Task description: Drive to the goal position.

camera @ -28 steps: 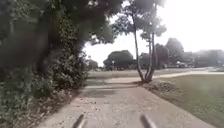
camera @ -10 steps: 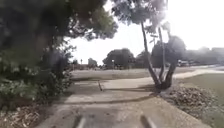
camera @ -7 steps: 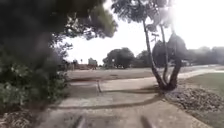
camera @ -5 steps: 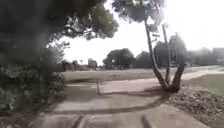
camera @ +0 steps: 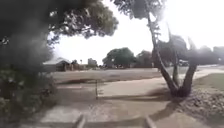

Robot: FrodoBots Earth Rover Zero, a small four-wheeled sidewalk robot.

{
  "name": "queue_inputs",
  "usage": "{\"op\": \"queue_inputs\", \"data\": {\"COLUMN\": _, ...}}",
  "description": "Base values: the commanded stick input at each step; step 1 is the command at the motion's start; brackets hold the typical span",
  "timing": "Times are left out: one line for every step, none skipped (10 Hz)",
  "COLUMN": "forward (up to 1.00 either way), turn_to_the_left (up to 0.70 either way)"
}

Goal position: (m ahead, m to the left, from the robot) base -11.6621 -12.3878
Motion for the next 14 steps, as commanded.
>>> {"op": "queue_inputs", "data": {"forward": 0.70, "turn_to_the_left": 0.00}}
{"op": "queue_inputs", "data": {"forward": 0.70, "turn_to_the_left": 0.00}}
{"op": "queue_inputs", "data": {"forward": 0.70, "turn_to_the_left": 0.00}}
{"op": "queue_inputs", "data": {"forward": 0.70, "turn_to_the_left": 0.00}}
{"op": "queue_inputs", "data": {"forward": 0.70, "turn_to_the_left": -0.01}}
{"op": "queue_inputs", "data": {"forward": 0.70, "turn_to_the_left": -0.03}}
{"op": "queue_inputs", "data": {"forward": 0.70, "turn_to_the_left": -0.23}}
{"op": "queue_inputs", "data": {"forward": 0.70, "turn_to_the_left": -0.22}}
{"op": "queue_inputs", "data": {"forward": 0.70, "turn_to_the_left": -0.23}}
{"op": "queue_inputs", "data": {"forward": 0.70, "turn_to_the_left": -0.22}}
{"op": "queue_inputs", "data": {"forward": 0.70, "turn_to_the_left": -0.22}}
{"op": "queue_inputs", "data": {"forward": 0.70, "turn_to_the_left": -0.22}}
{"op": "queue_inputs", "data": {"forward": 0.70, "turn_to_the_left": -0.22}}
{"op": "queue_inputs", "data": {"forward": 0.70, "turn_to_the_left": -0.23}}
